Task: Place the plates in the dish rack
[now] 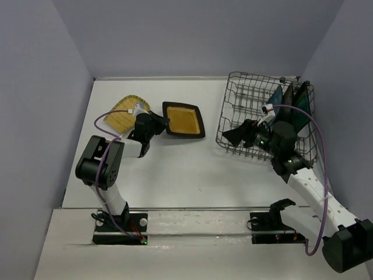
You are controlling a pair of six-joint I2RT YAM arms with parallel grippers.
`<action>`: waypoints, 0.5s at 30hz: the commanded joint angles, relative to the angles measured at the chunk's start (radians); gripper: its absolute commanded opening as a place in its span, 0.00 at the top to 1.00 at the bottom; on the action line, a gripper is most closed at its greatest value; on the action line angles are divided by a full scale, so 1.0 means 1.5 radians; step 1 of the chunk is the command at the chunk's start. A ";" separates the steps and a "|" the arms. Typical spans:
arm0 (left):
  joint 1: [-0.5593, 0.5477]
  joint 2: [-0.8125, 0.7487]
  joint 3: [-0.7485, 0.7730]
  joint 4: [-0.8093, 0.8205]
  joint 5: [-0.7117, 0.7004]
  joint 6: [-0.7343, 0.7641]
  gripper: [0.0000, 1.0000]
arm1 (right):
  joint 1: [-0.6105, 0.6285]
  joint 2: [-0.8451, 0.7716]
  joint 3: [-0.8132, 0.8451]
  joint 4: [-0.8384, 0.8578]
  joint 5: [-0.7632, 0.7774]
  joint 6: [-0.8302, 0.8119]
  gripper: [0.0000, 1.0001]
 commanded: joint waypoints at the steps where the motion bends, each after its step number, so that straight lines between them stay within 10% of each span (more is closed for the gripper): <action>1: -0.001 -0.115 -0.037 0.151 -0.021 -0.023 0.94 | 0.019 0.019 0.037 0.042 -0.030 0.005 0.14; 15: 0.001 -0.508 -0.159 0.046 0.017 -0.039 0.94 | 0.031 0.116 0.083 0.055 -0.030 0.012 0.09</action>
